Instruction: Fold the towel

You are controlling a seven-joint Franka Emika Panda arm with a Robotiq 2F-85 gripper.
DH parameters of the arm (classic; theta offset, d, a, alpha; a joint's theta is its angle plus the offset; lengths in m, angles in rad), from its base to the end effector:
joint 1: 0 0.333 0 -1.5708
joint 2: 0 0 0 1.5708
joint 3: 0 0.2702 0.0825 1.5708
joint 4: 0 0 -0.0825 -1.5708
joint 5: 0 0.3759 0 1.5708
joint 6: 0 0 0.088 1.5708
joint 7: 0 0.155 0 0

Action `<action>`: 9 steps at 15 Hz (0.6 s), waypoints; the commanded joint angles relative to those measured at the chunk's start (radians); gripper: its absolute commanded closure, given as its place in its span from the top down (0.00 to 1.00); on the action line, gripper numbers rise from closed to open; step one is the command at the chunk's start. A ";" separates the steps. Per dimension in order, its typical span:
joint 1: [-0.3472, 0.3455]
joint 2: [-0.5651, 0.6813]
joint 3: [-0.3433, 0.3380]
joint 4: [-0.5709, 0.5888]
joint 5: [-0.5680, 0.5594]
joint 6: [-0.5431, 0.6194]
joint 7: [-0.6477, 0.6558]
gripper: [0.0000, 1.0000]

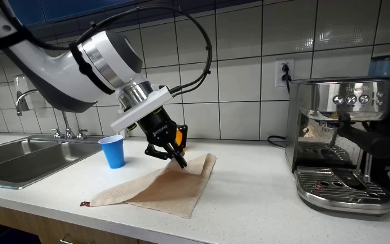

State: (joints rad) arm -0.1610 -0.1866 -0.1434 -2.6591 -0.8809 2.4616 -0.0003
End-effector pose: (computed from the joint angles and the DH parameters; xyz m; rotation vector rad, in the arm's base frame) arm 0.3983 -0.1444 0.2194 2.5793 0.5254 -0.1077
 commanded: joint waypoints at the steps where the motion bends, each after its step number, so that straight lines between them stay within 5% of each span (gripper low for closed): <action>1: -0.018 -0.044 0.003 -0.049 -0.085 -0.005 0.031 0.01; 8: -0.007 -0.045 -0.001 -0.107 -0.113 -0.014 0.000 0.01; 9: -0.007 -0.044 -0.001 -0.111 -0.112 -0.018 -0.001 0.28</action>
State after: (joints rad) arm -0.1643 -0.1892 -0.1464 -2.7341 -0.9690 2.4616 0.0059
